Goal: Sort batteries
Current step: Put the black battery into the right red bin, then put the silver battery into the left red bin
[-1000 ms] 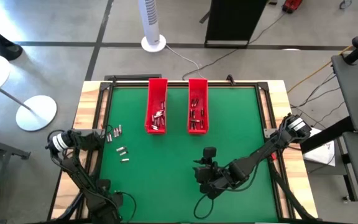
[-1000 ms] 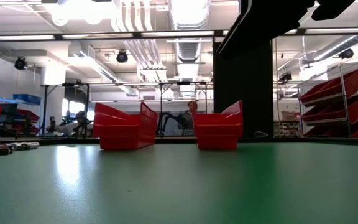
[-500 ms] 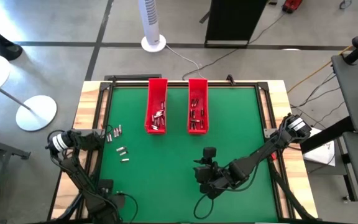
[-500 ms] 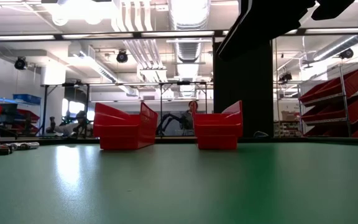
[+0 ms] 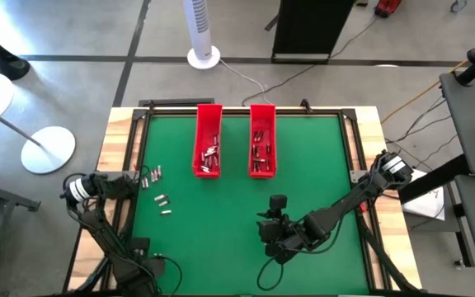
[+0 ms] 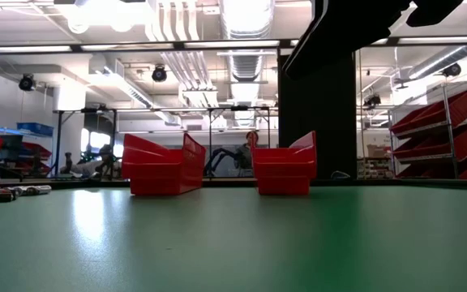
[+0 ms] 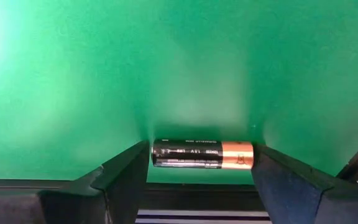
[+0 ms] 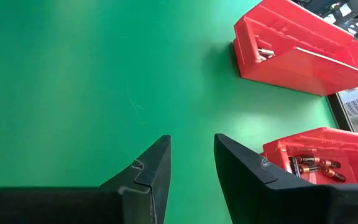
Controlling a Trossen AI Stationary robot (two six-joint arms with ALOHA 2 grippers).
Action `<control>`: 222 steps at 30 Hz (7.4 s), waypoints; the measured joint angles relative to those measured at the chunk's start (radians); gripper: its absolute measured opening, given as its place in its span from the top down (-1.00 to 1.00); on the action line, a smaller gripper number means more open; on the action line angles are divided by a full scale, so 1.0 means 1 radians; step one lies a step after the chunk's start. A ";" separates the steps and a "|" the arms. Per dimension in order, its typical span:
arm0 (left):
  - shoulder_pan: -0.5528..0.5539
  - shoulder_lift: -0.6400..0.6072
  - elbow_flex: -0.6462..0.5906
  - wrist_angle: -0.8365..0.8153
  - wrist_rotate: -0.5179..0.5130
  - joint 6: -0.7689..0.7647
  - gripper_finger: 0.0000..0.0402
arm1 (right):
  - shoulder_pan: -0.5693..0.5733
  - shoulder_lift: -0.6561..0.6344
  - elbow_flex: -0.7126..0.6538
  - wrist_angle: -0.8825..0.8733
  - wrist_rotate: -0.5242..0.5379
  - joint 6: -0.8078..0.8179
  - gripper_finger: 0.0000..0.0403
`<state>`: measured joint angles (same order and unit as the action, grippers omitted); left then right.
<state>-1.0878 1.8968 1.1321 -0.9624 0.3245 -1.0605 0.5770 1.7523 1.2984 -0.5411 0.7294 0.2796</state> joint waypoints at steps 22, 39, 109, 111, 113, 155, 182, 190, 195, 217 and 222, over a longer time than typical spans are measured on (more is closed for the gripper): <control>0.022 0.055 0.037 -0.082 0.013 0.116 -0.06 | 0.000 0.000 0.000 0.000 0.001 -0.002 0.36; 0.256 0.018 0.165 -0.185 -0.461 0.336 -0.06 | 0.022 0.000 0.000 -0.050 -0.007 0.197 0.50; 1.268 -0.039 0.800 0.098 -0.384 1.210 -0.34 | 0.374 0.043 -0.001 -0.321 -0.024 0.986 0.03; 1.252 -0.043 0.817 -0.081 -0.384 1.156 -0.34 | 0.373 0.043 -0.001 -0.323 -0.024 0.956 0.02; 1.232 -0.045 0.817 -0.243 -0.386 1.077 -0.34 | 0.372 0.043 -0.001 -0.327 -0.023 0.928 0.01; 0.638 -0.438 -0.447 0.060 -0.321 0.500 0.18 | 0.309 0.043 0.017 -0.282 0.019 0.861 0.07; 0.685 -0.404 -0.217 0.088 -0.489 0.744 0.94 | 0.315 0.043 0.015 -0.280 0.019 0.843 0.13; 0.862 -0.438 -0.026 0.166 -0.680 0.917 0.93 | 0.311 0.043 0.015 -0.278 0.021 0.780 0.09; 1.020 -0.412 -0.002 0.160 -0.707 0.957 0.92 | 0.311 0.043 0.015 -0.280 0.020 0.750 0.09; 1.060 -0.376 0.059 -0.179 -0.581 0.671 0.02 | 0.305 0.043 0.014 -0.292 0.022 0.598 0.07; 0.911 -0.381 -0.009 -0.292 -0.580 0.508 0.02 | 0.298 0.043 0.014 -0.291 0.023 0.557 0.10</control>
<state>-0.1769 1.5158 1.1229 -1.2544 -0.2556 -0.5529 0.8751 1.7954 1.3128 -0.8326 0.7519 0.8366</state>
